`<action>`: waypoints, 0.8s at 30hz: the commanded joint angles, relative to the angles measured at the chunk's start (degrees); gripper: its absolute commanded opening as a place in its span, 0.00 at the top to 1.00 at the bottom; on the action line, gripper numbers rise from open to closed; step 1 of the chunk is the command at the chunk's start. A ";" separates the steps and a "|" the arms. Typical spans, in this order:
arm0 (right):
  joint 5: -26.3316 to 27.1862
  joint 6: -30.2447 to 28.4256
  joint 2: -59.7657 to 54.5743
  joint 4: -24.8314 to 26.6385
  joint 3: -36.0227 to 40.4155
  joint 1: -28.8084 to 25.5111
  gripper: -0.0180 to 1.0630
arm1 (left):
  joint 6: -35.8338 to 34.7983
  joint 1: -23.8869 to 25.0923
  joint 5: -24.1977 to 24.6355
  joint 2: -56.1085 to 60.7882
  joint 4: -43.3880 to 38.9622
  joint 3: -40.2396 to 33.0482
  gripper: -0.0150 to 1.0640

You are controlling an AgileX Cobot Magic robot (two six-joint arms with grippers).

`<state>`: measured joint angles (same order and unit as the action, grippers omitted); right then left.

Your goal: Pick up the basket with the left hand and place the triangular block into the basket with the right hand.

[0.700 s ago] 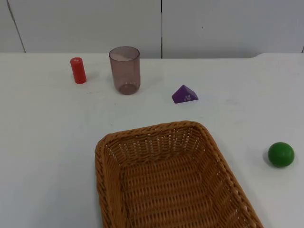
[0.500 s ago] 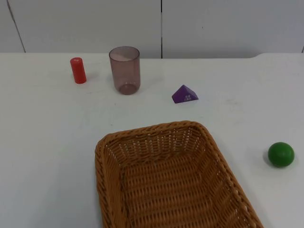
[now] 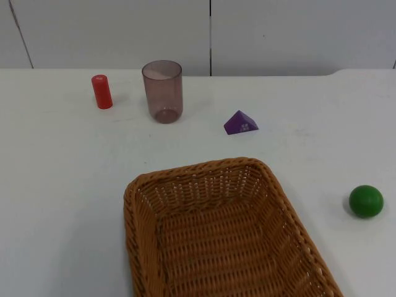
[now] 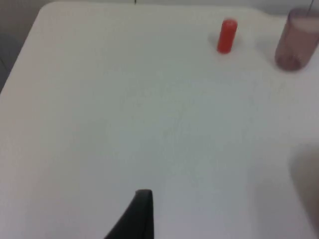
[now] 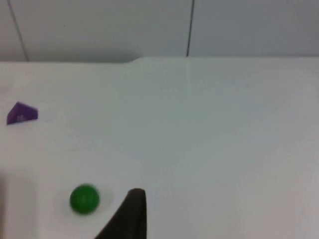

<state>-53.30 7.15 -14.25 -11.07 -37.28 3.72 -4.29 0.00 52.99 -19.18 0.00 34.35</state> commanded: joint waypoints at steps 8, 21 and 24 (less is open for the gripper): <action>6.07 0.99 -16.00 -2.30 -12.34 0.19 0.01 | 0.20 0.11 -11.15 -18.46 9.86 6.27 0.01; 8.12 0.99 -28.34 -1.83 -15.80 0.19 0.01 | 7.46 -1.87 -14.41 -35.81 15.24 7.59 0.01; 8.12 0.99 -29.55 -1.83 -15.80 0.19 0.01 | 7.13 -5.33 -14.78 -35.81 17.09 7.59 0.01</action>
<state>-45.71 7.94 -43.47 -13.01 -52.66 3.72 2.82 -5.00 38.83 -54.93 15.69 41.44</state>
